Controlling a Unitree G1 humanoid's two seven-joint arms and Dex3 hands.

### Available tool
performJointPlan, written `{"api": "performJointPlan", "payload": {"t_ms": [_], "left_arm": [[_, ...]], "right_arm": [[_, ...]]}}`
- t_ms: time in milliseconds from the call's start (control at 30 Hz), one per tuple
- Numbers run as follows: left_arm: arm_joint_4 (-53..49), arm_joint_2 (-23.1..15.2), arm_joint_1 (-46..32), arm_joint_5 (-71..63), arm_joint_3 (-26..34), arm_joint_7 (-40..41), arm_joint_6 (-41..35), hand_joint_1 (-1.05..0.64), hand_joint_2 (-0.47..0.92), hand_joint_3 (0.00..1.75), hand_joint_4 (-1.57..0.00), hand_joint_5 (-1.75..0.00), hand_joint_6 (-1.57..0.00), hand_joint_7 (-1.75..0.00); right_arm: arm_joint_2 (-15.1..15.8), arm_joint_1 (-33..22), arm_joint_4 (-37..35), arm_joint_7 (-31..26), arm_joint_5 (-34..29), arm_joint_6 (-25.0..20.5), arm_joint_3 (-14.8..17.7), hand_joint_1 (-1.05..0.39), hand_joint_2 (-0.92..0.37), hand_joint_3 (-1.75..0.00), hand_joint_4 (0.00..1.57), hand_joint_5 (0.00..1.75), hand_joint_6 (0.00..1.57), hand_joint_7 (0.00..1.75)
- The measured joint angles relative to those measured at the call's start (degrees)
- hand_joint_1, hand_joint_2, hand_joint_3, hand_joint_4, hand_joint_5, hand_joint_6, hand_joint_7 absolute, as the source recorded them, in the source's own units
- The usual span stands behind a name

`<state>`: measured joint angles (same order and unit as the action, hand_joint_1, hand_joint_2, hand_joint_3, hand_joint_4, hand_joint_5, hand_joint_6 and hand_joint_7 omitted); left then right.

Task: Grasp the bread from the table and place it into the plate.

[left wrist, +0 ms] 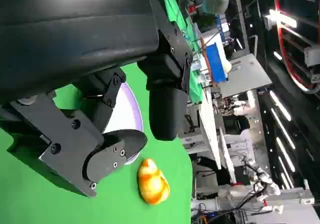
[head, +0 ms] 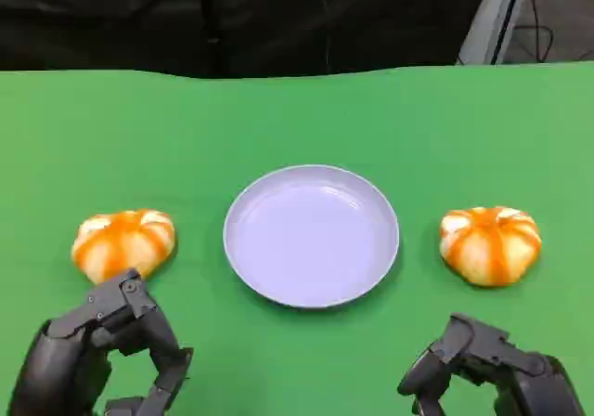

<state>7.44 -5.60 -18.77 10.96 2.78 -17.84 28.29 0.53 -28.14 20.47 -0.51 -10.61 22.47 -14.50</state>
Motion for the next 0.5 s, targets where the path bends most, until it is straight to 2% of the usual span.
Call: {"api": "performJointPlan", "payload": {"t_ms": [200, 267, 300, 367, 433, 467, 500], "left_arm": [[0.0, 0.0, -0.01, -0.03, 0.0, 0.0, -0.04, -0.08, 0.37, 1.17, -0.8, -1.75, -0.62, -1.67], [0.0, 0.0, 0.0, -0.03, 0.0, 0.0, -0.07, -0.08, 0.37, 1.16, -0.77, -1.75, -0.61, -1.66], [0.0, 0.0, 0.0, 0.01, 0.0, 0.0, -0.08, -0.07, 0.39, 1.11, -0.72, -1.75, -0.61, -1.63], [0.0, 0.0, 0.03, 0.1, 0.04, 0.0, -0.08, -0.1, 0.56, 0.85, -0.63, -1.65, -0.61, -1.44], [0.26, 0.0, 0.21, 0.1, 0.12, 0.13, -1.13, -0.1, 0.7, 0.66, -0.57, -1.51, -0.61, -1.23], [0.63, 0.01, 0.28, 0.06, 0.16, 0.5, -2.5, -0.1, 0.72, 0.63, -0.57, -1.48, -0.61, -1.2], [1.18, 0.01, 0.29, 0.0, 0.21, 1.14, -4.1, -0.05, 0.73, 0.64, -0.56, -1.38, -0.61, -1.09]], "right_arm": [[0.01, 0.0, 0.0, 0.0, 0.0, 0.0, 0.01, -0.09, -0.36, -1.28, 0.7, 1.62, 0.78, 1.31], [0.02, 0.0, 0.0, 0.0, 0.0, 0.0, 0.01, -0.08, -0.36, -1.29, 0.69, 1.62, 0.78, 1.3], [0.02, 0.0, 0.0, 0.0, 0.0, 0.0, 0.01, -0.08, -0.36, -1.29, 0.7, 1.62, 0.78, 1.3], [0.01, 0.0, 0.0, 0.0, 0.0, 0.0, 0.01, -0.09, -0.36, -1.29, 0.7, 1.62, 0.78, 1.31], [0.0, 0.01, 0.0, 0.0, -0.01, 0.0, 0.0, -0.09, -0.36, -1.29, 0.7, 1.62, 0.78, 1.31], [0.0, 0.01, 0.0, 0.0, -0.01, 0.0, 0.0, -0.09, -0.37, -1.29, 0.7, 1.62, 0.77, 1.31], [0.0, 0.01, 0.0, 0.0, -0.01, 0.0, -0.01, -0.09, -0.37, -1.29, 0.7, 1.62, 0.77, 1.31]]}}
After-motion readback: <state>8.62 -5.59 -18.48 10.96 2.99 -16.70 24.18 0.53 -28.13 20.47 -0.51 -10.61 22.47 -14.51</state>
